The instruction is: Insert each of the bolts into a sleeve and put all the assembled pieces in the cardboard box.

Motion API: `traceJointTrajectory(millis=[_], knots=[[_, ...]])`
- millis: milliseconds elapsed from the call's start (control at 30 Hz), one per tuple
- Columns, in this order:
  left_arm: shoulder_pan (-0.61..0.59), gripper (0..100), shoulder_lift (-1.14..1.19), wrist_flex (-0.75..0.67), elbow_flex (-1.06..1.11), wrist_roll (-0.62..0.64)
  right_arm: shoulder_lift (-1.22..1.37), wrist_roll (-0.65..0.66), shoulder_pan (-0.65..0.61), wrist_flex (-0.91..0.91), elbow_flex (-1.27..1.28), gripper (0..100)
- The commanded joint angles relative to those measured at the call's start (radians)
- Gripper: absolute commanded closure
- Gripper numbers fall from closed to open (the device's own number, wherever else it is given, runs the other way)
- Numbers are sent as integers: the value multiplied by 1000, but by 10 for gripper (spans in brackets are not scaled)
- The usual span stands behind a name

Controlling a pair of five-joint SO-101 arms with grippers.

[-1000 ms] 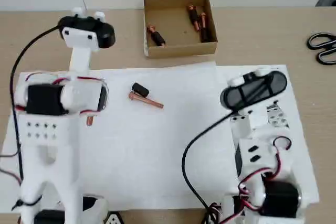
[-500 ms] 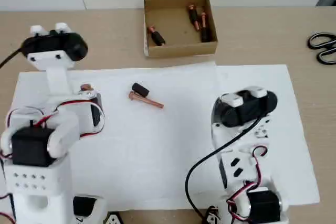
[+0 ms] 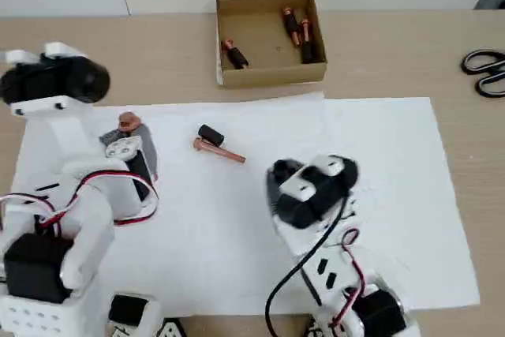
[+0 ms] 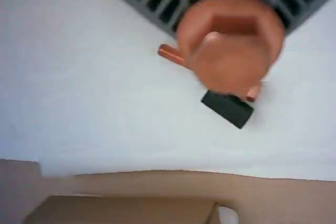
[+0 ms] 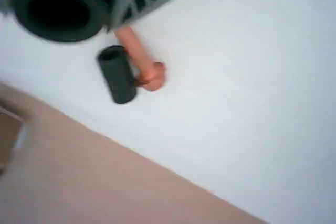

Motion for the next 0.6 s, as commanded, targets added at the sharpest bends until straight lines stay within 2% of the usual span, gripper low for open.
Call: traceJointTrajectory(millis=[0, 100, 267, 567], knots=[[81, 994, -14, -44, -1, 6, -10, -11, -65, -54, 37, 995], [114, 994, -14, -100, 31, 6, -10, -25, -79, -67, 75, 995], [215, 994, -21, -233, 127, 6, -10, -164, -88, -79, 129, 995], [325, 994, -21, -423, 246, 21, -10, -173, -87, -120, 189, 995]])
